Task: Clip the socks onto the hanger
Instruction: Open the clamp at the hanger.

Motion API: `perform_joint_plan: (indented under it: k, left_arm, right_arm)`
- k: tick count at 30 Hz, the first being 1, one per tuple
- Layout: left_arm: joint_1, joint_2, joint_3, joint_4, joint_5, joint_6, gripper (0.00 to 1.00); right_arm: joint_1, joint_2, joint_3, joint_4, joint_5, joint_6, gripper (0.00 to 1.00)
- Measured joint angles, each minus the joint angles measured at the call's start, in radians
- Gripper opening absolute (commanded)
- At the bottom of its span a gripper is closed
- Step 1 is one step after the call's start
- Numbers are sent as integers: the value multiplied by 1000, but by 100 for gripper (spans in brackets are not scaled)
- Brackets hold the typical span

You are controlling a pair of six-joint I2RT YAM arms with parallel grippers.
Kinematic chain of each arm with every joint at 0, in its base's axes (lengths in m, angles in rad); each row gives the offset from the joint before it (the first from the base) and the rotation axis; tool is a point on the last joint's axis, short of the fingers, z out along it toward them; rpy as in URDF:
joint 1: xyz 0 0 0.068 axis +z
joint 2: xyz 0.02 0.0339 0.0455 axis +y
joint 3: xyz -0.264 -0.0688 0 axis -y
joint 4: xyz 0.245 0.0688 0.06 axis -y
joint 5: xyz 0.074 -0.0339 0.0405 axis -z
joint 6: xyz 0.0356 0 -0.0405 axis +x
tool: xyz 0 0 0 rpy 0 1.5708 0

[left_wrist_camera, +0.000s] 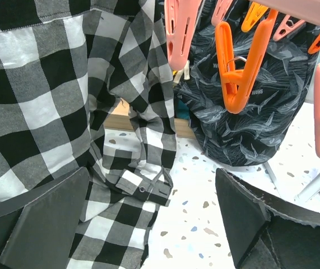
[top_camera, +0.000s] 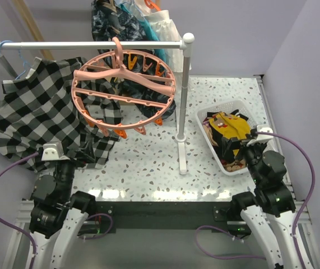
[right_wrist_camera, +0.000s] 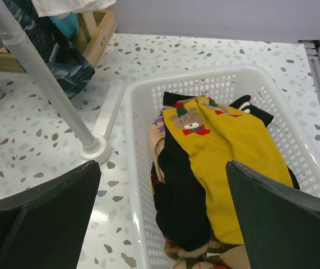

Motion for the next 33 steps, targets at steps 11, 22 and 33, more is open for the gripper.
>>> perform_joint_plan:
  k: [11, 22, 33]
  left_arm:
    - [0, 89, 3, 11, 24, -1, 100]
    - [0, 192, 103, 11, 178, -35, 100]
    - [0, 327, 148, -32, 448, -102, 100]
  right_arm:
    - [0, 209, 62, 16, -220, 19, 98]
    - [13, 419, 69, 239, -603, 181, 96]
    - [286, 633, 142, 551, -676, 254, 86]
